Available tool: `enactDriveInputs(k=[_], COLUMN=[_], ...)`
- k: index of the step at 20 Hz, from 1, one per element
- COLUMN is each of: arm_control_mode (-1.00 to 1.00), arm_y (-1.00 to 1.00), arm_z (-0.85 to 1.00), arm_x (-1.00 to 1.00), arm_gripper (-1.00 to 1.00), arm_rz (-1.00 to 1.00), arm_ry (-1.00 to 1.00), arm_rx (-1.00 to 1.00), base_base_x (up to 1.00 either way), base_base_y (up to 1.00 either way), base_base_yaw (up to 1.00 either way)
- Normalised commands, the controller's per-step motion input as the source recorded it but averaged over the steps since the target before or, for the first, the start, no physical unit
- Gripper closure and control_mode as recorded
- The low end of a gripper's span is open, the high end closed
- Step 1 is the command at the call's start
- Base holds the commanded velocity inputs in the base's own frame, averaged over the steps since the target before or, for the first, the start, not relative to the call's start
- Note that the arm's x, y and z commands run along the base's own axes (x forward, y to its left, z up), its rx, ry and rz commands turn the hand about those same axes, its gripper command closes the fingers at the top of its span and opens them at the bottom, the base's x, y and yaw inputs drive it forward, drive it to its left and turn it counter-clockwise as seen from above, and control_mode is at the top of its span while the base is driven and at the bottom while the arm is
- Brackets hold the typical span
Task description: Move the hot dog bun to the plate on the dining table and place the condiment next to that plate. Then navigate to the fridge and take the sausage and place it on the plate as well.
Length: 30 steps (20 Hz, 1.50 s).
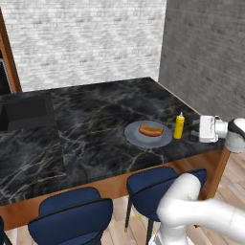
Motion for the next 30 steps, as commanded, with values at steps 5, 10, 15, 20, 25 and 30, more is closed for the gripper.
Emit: enactDriveInputs(k=[5,10,15,20,25,30], arm_control_mode=[-1.00,-1.00,-1.00,-1.00,-1.00,-1.00], arm_y=[0.70,0.85,0.81,0.78,0.79,0.72], arm_z=[0.35,0.36,0.31,0.28,0.11,-0.06], arm_x=[-0.44,-0.60,-0.68,-0.56,-0.37,-0.22], arm_gripper=[-1.00,-1.00,-1.00,-1.00,-1.00,-1.00], arm_rz=[-0.07,-0.07,-0.11,-0.19,-0.29,-0.35], arm_ry=[0.23,0.20,0.10,0.09,0.16,0.27], arm_rx=[0.00,-0.01,-0.01,-0.05,-0.09,-0.13], base_base_x=[0.00,0.00,0.00,0.00,0.00,0.00], base_base_y=[0.00,0.00,0.00,0.00,0.00,0.00], base_base_yaw=[0.00,0.00,0.00,0.00,0.00,0.00])
